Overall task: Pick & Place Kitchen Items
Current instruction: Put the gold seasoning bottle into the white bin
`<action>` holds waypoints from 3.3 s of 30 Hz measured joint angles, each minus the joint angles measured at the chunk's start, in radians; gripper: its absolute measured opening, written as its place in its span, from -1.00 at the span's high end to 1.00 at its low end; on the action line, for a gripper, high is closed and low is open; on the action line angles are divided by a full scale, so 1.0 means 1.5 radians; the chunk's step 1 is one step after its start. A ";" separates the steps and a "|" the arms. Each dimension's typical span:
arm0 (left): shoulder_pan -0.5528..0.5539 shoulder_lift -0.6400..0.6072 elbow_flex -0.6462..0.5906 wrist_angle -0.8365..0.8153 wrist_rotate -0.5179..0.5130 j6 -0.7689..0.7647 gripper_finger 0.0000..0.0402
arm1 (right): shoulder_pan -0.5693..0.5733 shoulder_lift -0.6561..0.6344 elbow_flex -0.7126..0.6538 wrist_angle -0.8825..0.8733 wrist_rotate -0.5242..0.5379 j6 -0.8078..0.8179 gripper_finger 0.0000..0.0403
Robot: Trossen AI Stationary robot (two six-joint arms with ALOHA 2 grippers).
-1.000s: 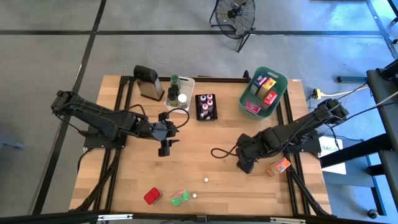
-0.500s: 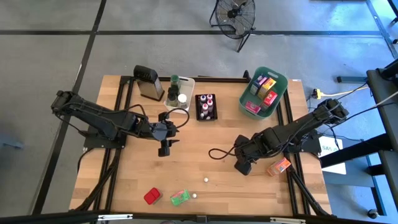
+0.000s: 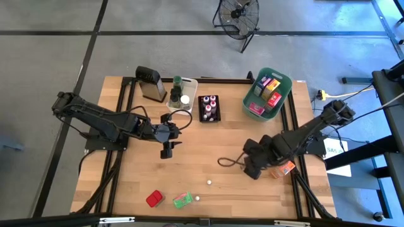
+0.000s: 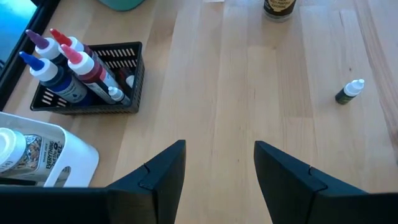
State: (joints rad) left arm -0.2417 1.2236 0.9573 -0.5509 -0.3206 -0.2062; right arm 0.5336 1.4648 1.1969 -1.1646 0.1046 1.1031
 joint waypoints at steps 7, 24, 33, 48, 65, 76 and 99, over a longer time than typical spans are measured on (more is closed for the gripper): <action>0.000 0.000 0.000 -0.003 0.000 -0.001 0.08 | 0.094 -0.005 0.000 -0.005 0.047 0.059 -0.94; 0.000 0.000 0.000 -0.005 0.000 -0.011 0.08 | 0.224 -0.004 -0.111 0.058 0.126 0.209 -0.94; 0.000 0.000 0.000 -0.004 0.000 -0.008 0.08 | 0.234 -0.004 -0.198 0.156 0.159 0.178 -0.94; 0.000 0.000 0.000 0.001 -0.013 -0.011 0.08 | 0.233 -0.004 -0.384 0.459 0.370 0.057 -0.94; 0.001 0.002 0.000 0.001 -0.103 -0.011 0.08 | 0.168 -0.004 -0.446 0.640 0.434 -0.107 -0.70; 0.002 0.008 -0.043 0.095 -0.106 0.027 0.08 | 0.137 -0.004 -0.446 0.704 0.398 -0.190 -0.40; 0.083 0.115 -0.242 0.894 0.162 0.233 0.08 | -0.038 -0.004 -0.333 0.884 0.191 -0.676 -0.41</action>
State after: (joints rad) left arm -0.1177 1.3963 0.5949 0.7902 -0.0779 0.1436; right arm 0.4760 1.4586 0.6978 0.1608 0.3903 0.0895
